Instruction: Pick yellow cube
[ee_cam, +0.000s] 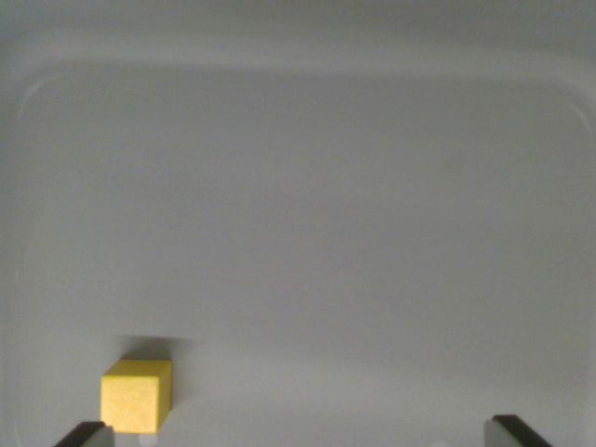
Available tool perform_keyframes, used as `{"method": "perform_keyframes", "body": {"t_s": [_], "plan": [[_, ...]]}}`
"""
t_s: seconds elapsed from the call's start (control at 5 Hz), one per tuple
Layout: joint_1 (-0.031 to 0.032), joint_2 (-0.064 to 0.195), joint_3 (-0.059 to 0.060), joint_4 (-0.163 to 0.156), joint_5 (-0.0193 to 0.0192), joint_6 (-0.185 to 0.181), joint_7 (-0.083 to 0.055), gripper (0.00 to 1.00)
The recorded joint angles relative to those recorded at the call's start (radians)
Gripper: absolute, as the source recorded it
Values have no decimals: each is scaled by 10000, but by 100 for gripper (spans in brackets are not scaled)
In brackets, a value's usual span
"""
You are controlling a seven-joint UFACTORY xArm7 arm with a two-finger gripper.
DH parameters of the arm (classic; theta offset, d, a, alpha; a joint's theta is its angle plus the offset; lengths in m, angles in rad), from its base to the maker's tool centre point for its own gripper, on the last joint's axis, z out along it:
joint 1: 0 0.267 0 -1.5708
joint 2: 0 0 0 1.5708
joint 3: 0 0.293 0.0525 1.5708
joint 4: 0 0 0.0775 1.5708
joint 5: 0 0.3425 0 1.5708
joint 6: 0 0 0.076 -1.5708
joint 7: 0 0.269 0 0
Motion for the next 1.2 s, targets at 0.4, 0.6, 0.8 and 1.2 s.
{"method": "perform_keyframes", "body": {"t_s": [0.4,0.6,0.8,1.2], "plan": [[6,6,5,-33,2,-39,10,0],[20,19,19,-113,7,-132,35,0],[20,19,19,-113,7,-132,35,0],[41,38,39,-231,15,-269,73,0]]}}
